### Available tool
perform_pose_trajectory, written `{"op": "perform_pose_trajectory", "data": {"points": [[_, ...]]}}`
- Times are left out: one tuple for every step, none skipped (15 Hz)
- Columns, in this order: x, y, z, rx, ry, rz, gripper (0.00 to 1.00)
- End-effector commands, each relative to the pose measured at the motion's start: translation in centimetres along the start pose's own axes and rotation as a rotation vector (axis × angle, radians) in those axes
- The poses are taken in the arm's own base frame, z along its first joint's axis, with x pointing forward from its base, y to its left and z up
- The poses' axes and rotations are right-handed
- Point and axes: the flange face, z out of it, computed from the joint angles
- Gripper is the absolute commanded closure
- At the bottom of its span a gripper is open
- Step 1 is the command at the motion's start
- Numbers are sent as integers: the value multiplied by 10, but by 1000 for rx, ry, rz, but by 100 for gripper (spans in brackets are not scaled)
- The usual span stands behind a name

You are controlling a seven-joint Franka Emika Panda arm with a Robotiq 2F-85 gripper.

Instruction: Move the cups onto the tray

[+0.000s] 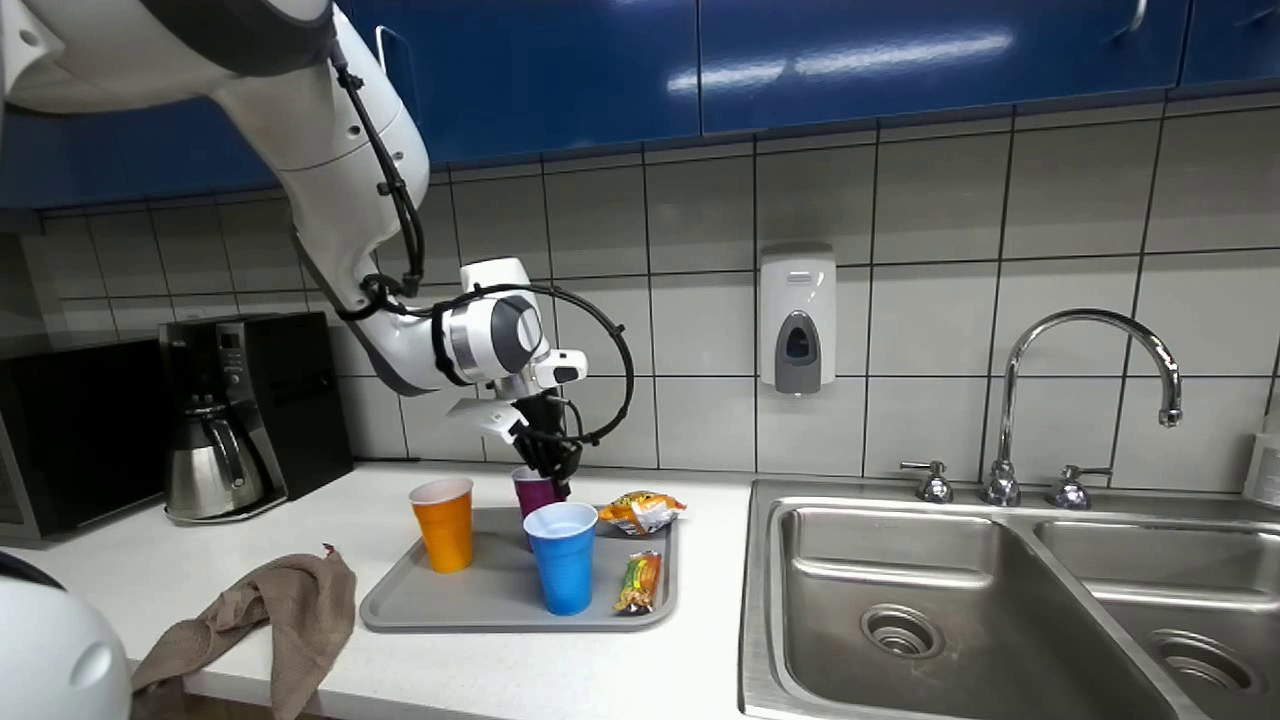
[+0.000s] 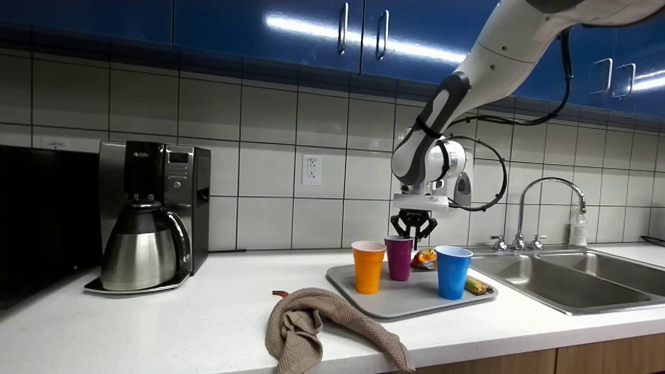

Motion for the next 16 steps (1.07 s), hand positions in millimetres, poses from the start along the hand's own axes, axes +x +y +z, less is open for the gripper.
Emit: {"op": "perform_pose_trajectory", "data": {"points": [[-4, 12, -16, -4, 3, -18, 48], [-4, 12, -18, -6, 2, -20, 42], [-4, 13, -22, -10, -2, -25, 33], [-4, 14, -28, -18, -8, -32, 27], [-4, 14, -32, -21, -9, -38, 18], [-4, 15, -39, -20, -3, -45, 11], [-3, 15, -46, -20, 4, -51, 5], [-3, 17, -55, -18, 14, -59, 0], [-3, 18, -64, -21, 22, -66, 0], [-3, 20, -72, -22, 30, -73, 0], [-4, 20, -79, -21, 37, -80, 0], [-7, 20, -83, -19, 42, -87, 0], [-11, 20, -87, -20, 45, -96, 0], [-16, 19, -87, -24, 41, -107, 0], [-23, 17, -88, -24, 35, -121, 0], [-29, 16, -89, -25, 31, -136, 0]]}}
